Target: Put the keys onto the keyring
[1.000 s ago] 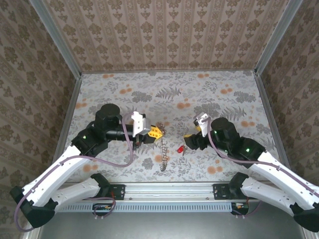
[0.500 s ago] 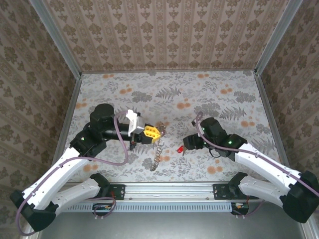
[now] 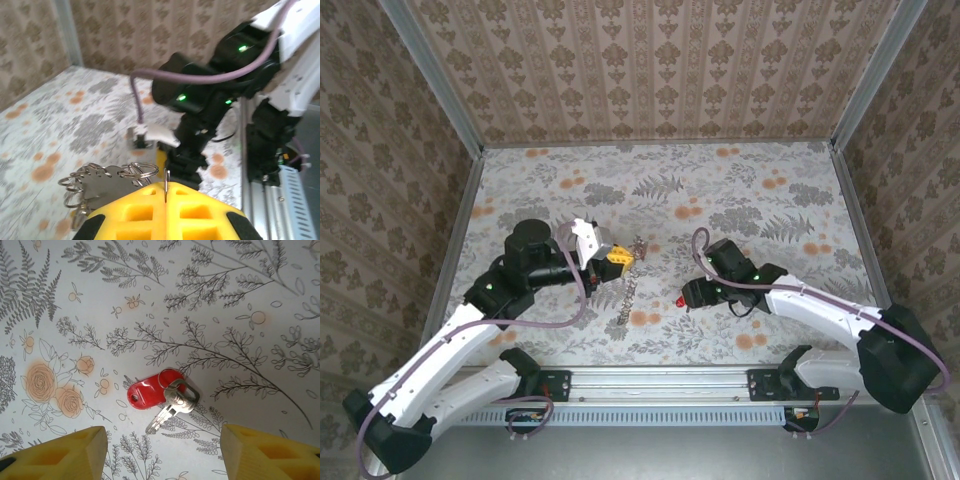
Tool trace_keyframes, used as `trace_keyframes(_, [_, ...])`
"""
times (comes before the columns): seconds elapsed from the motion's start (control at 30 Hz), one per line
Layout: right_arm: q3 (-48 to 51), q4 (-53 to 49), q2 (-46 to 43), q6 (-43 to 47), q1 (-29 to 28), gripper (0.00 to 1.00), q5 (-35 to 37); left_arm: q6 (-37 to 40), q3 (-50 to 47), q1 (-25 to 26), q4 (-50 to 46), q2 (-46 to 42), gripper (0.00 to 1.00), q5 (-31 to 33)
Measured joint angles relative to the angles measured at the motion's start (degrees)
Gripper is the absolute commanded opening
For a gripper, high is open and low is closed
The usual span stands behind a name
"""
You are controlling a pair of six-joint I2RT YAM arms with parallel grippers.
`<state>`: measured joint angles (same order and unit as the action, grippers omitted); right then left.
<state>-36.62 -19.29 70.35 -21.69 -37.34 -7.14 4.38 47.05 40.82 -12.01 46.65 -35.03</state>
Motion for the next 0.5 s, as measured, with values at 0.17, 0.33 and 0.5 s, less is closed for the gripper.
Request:
trace_keyframes(0.17, [-0.20,-0.39,3.87,-0.96,-2.51,0.56,0.55,-1.66,-3.17,-0.07,-0.02,-1.33,0.00,5.90])
trace_keyframes(0.33, [-2.97,-1.60,7.96,-1.05,-3.41,0.49,2.67,-2.73,-4.28,-0.76,0.35,-2.97,0.00,8.35])
trace_keyframes(0.5, [-8.83,-2.80,13.77,0.68,-3.54,0.44,4.20,-3.67,-5.62,-1.05,2.16,-3.65,0.00,8.48])
